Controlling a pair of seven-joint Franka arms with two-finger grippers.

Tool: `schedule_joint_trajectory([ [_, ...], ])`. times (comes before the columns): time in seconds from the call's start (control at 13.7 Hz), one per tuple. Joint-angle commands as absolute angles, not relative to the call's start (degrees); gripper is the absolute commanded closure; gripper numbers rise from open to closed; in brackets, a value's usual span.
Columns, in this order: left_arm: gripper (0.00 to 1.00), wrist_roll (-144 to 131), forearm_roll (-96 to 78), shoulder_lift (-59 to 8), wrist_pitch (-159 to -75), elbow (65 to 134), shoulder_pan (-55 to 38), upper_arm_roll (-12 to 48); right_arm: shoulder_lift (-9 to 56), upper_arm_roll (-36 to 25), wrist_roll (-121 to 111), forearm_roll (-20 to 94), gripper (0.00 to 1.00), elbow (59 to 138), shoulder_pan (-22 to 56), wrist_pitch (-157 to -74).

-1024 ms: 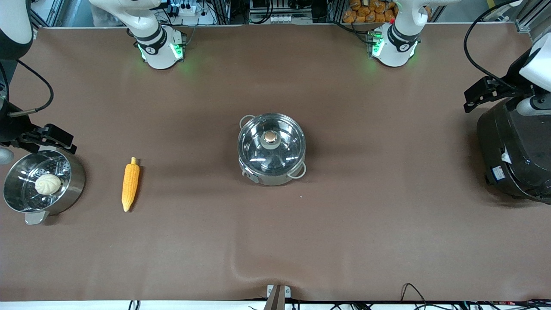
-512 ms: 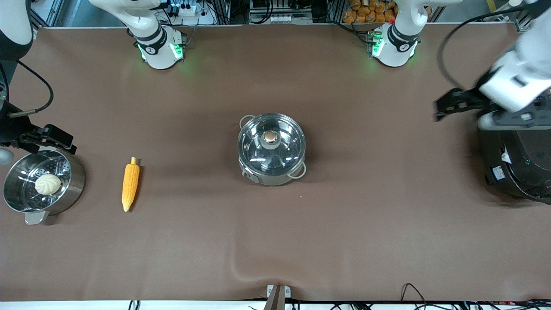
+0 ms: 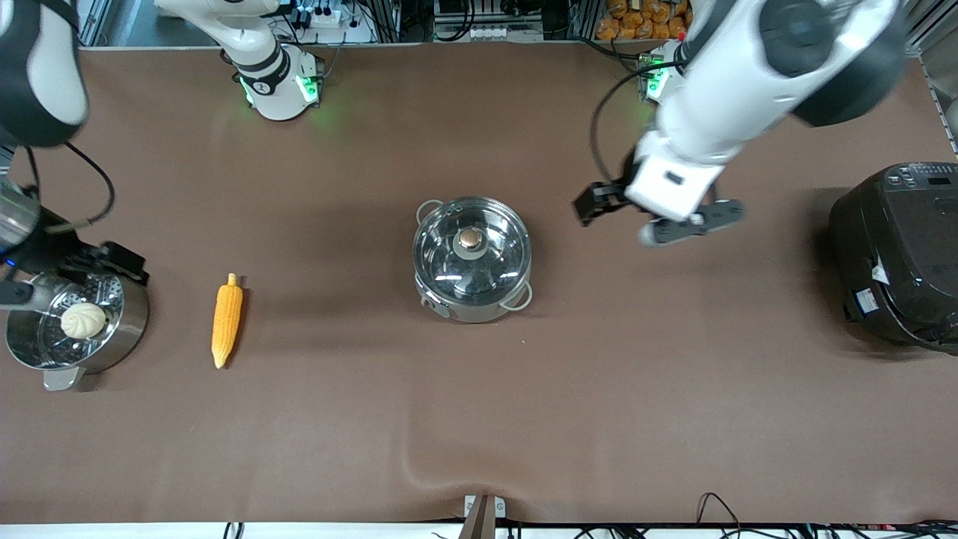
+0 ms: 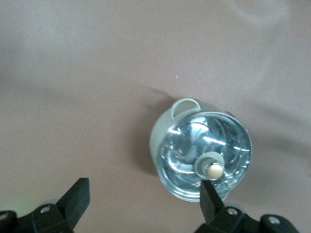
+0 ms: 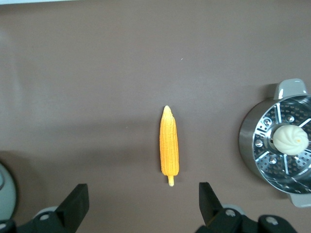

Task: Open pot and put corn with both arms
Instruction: 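Grasp the lid knob with the left gripper while the right gripper grasps the corn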

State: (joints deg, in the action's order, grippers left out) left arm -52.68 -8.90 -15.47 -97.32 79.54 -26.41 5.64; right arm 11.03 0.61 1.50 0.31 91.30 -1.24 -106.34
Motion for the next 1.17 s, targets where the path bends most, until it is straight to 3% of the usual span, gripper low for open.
schedule_joint_trajectory([
  [0.0, 0.00, -65.33, -8.45, -22.65, -99.56, 74.19, -33.54, 4.31, 10.19, 0.97, -0.08, -0.97, 0.00, 97.80, -1.67, -109.85],
  [0.29, 0.00, -82.40, -3.43, -29.78, -104.67, 71.99, -42.95, 2.21, 12.03, 0.97, -8.16, -1.05, 0.00, 112.55, -4.91, -133.26],
  [0.44, 0.00, -86.38, -2.99, -31.90, -106.78, 71.89, -47.70, -1.73, 14.14, 0.97, -8.35, -1.05, 0.00, 117.14, -4.84, -140.42],
  [0.73, 0.00, -88.76, -3.08, -35.68, -108.88, 71.89, -51.59, -4.57, 18.88, 0.97, -7.56, -0.97, 0.00, 121.19, -4.39, -146.84],
  [1.1, 0.00, -90.09, -3.08, -37.18, -111.97, 71.98, -52.03, -4.39, 23.99, 0.88, -8.96, -3.77, 0.00, 120.94, -5.97, -147.04],
])
